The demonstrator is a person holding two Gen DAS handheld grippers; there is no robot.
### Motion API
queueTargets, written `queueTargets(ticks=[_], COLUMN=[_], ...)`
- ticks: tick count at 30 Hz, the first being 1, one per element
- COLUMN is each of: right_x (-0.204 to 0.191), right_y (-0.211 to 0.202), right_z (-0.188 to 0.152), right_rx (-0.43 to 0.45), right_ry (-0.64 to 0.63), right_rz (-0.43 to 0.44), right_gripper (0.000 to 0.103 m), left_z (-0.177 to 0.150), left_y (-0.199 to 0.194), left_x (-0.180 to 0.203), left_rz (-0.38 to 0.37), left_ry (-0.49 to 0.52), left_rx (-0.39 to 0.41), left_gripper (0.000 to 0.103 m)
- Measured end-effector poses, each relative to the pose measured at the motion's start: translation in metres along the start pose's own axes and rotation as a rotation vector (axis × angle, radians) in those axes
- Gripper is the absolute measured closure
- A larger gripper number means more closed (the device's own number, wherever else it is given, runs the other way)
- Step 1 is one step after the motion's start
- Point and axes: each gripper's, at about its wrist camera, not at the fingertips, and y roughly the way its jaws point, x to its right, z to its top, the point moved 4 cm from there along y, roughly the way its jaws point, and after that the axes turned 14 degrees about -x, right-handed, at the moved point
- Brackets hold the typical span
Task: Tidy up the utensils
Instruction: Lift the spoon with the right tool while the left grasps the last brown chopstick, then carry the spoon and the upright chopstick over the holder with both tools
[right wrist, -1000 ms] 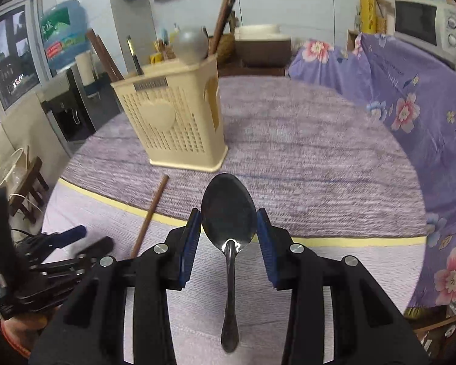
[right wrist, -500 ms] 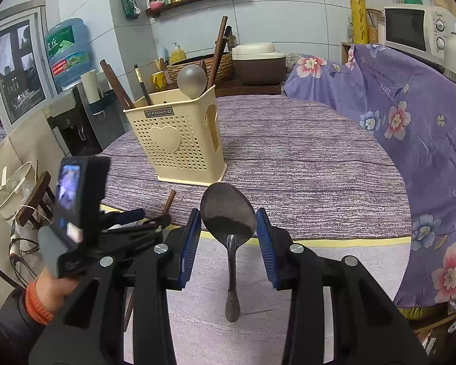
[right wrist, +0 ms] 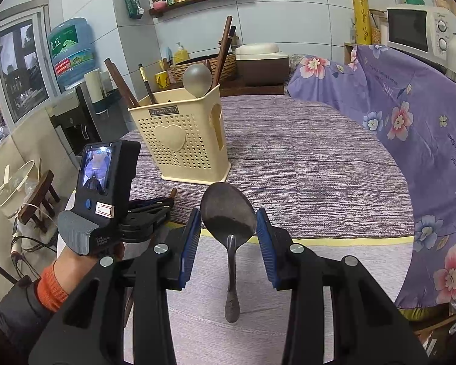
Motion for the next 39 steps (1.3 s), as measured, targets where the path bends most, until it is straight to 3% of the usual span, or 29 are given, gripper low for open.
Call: queueTargets(ticks=[7,14,19,25,33,39], right_x=[0.002,0.003,0.002,-0.002,-0.008,-0.011], right_y=[0.0,0.001,0.001,-0.001,-0.002,0.002], right_z=[0.0,0.0,0.0,-0.001,0.001,0.001], right_rx=[0.0,0.0,-0.004,-0.007,-0.008,-0.014], right_ry=[0.008,0.01,0.008,0.006,-0.001,-0.004], right_rz=[-0.004,-0.005,-0.005,0.002,0.021,0.047], right_gripper=[0.065,0.065,0.065,0.065,0.065,0.065], left_z=[0.001,-0.008,-0.025,-0.032,-0.04,-0.035], left_y=[-0.013,-0.105,-0.16,-0.182,-0.2,-0.198], left_x=[-0.005,-0.021,-0.028,-0.036,-0.037,-0.044], left_rz=[-0.052,-0.145,-0.171,-0.236,-0.261,-0.284], left_ry=[-0.027,-0.034,-0.013,-0.012,0.002,-0.016], left_rx=[0.023,0.209,0.318,0.338,0.396,0.396], left_gripper=[0.095,0.095,0.095,0.095,0.095,0.095])
